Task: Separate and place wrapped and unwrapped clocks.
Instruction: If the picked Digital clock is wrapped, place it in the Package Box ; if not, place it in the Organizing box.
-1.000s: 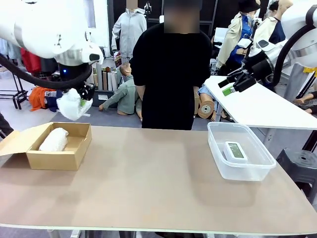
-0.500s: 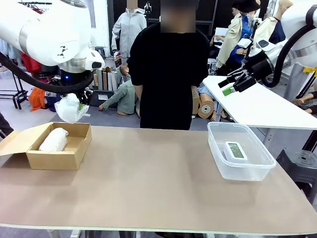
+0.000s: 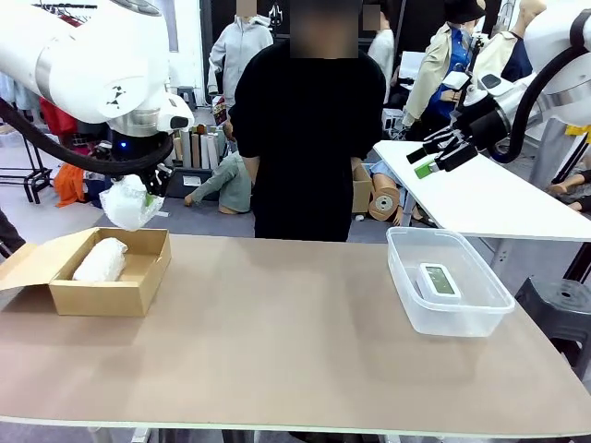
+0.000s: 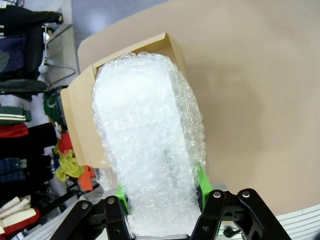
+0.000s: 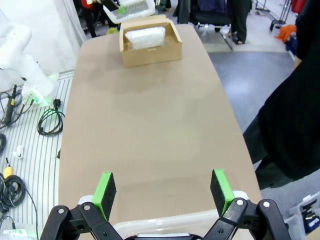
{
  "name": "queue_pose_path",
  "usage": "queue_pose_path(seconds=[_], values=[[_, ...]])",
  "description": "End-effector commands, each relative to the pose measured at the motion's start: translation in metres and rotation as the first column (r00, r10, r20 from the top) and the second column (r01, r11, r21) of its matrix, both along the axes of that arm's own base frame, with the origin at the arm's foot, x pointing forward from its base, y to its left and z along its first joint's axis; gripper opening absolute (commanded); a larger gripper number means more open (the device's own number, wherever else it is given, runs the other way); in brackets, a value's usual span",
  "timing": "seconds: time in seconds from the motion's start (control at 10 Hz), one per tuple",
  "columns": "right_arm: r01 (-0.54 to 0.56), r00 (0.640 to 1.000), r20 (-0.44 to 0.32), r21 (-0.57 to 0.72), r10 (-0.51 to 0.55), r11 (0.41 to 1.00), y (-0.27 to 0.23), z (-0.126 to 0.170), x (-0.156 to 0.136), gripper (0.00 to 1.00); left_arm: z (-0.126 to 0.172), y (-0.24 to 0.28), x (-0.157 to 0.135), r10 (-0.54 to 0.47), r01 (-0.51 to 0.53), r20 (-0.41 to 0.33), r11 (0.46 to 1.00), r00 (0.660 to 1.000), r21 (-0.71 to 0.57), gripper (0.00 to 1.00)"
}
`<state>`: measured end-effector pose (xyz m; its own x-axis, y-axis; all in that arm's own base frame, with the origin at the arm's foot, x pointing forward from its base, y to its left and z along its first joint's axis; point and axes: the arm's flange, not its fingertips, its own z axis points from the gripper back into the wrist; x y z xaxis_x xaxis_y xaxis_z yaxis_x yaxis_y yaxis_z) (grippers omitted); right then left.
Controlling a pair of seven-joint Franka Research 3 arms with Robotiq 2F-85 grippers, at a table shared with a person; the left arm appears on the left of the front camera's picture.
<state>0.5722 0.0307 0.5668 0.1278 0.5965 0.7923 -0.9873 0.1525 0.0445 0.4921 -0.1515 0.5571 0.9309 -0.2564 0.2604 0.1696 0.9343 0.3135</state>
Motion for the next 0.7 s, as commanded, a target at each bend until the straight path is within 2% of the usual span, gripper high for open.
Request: queue_pose_path(seconds=[0.0,0.2,0.6], values=[[0.000,1.000,0.002,0.001,0.000,1.000,0.000,0.001,-0.001,1.00,-0.010,0.012,0.013,0.032,-0.032,-0.003,0.998,0.999,0.061,0.00],[0.000,1.000,0.002,0.001,0.000,1.000,0.000,0.001,-0.001,1.00,-0.033,0.027,0.030,0.127,-0.126,-0.034,0.991,0.991,0.045,0.00],[0.000,1.000,0.002,0.001,0.000,1.000,0.000,0.001,-0.001,1.00,-0.080,0.038,0.043,0.199,-0.200,-0.047,0.980,0.979,-0.015,0.00]])
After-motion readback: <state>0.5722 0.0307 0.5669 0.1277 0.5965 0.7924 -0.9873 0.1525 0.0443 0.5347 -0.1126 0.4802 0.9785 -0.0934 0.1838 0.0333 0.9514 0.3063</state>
